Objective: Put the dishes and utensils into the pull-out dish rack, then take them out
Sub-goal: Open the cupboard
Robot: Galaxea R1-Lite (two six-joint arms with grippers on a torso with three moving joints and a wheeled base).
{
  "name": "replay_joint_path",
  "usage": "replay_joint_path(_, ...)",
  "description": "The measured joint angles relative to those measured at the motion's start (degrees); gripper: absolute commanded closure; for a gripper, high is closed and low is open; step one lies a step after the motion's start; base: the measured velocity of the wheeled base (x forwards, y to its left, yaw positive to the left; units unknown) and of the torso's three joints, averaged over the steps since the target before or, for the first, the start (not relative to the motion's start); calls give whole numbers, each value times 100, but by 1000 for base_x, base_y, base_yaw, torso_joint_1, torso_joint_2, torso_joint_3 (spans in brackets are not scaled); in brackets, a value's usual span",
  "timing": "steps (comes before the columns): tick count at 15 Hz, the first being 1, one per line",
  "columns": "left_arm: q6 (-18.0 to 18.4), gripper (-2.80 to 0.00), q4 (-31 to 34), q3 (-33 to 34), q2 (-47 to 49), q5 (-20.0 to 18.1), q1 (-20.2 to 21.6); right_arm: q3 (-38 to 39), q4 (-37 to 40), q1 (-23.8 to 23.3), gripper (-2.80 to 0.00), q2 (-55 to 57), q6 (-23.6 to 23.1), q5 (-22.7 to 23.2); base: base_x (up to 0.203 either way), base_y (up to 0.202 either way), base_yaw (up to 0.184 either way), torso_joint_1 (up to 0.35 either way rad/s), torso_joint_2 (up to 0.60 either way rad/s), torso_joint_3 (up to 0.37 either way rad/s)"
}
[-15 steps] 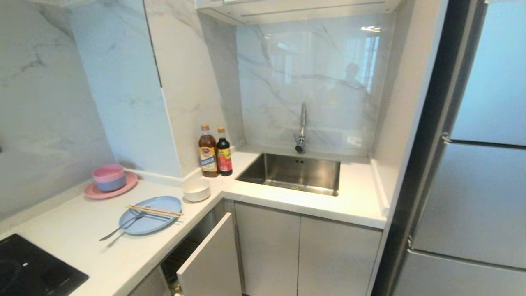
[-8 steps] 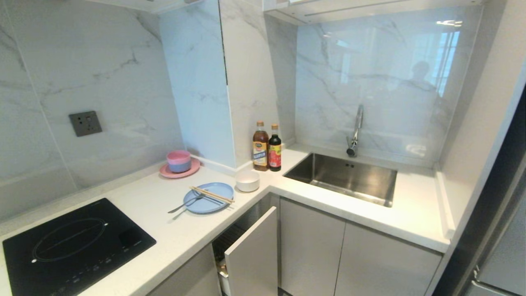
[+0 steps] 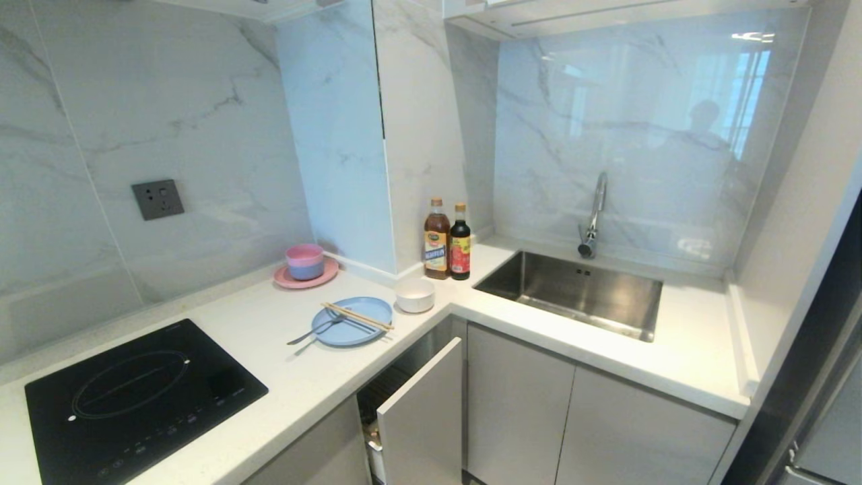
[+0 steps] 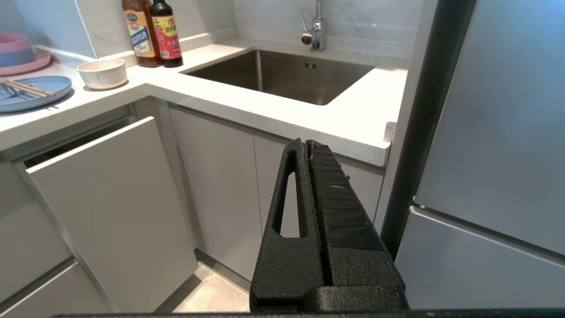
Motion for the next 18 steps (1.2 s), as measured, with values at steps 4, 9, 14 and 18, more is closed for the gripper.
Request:
replay_joint_path(4,-4,0,2,0,0,0,0,0,0,0,0,0,2,2,0,0,0,0,0,0)
replay_joint_path(9,-1,0,2,0,0,-1,2,0,0,0,0,0,3,1,0,0,0,0,0,0)
replay_joint_path(14,-4,0,5,0,0,0,0,0,0,0,0,0,2,2,0,0,0,0,0,0)
replay_joint_path(18,-1,0,3,0,0,0,0,0,0,0,0,0,4,2,0,0,0,0,0,0)
